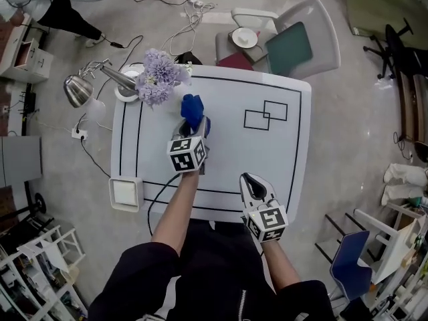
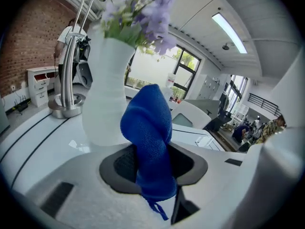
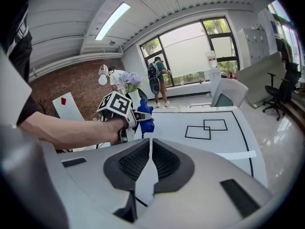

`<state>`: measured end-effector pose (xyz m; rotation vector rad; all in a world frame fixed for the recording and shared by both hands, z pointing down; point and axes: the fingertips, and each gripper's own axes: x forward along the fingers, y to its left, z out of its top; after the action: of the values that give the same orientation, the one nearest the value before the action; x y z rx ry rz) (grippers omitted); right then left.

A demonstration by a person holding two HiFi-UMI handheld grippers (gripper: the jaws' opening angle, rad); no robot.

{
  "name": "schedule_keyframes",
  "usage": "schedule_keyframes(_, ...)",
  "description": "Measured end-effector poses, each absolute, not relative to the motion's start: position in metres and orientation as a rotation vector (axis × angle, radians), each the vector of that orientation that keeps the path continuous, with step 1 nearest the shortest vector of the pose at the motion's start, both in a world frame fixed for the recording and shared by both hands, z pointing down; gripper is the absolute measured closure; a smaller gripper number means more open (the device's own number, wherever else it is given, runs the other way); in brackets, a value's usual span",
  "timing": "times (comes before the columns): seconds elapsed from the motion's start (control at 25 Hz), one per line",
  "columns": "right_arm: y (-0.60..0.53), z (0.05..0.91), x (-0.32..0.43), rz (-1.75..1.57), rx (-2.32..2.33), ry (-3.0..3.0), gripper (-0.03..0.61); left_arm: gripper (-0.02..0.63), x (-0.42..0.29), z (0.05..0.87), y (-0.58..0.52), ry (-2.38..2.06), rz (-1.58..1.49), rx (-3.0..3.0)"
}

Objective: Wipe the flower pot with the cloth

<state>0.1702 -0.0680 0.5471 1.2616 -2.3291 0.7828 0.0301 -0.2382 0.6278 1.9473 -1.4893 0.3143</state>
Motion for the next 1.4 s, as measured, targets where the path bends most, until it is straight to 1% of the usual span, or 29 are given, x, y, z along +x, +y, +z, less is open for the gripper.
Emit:
schedule_keyframes(0.32, -0.058, 0.527, 0.122, 0.746, 1.165, -2.453, 0.569, 0.457, 0.018, 0.565, -0.152, -1.471, 0.359, 2.151)
schedule_keyframes(0.68, -0.042, 0.492, 0.063, 0.603, 1.223, -2.516, 0.569, 0.457, -0.016, 0.534, -0.061, -1.441, 0.309, 2.23)
schedule_keyframes(0.92, -0.007, 0.469, 0.048, 0.504, 1.305, -2.526, 0.569, 0.457, -0.039, 0.527, -0.006, -1.43, 0.28, 2.25)
schedule_keyframes(1.16, 0.026, 0.447, 0.043, 0.392, 1.34, -2.512, 0.571, 0.457, -0.046, 0.515, 0.028, -1.394, 0.252, 2.308)
schedule_keyframes(1.4, 0.053, 0.441, 0.031, 0.381, 1.383, -2.515, 0.571, 0.457, -0.056, 0.509, 0.054, -1.38, 0.242, 2.356)
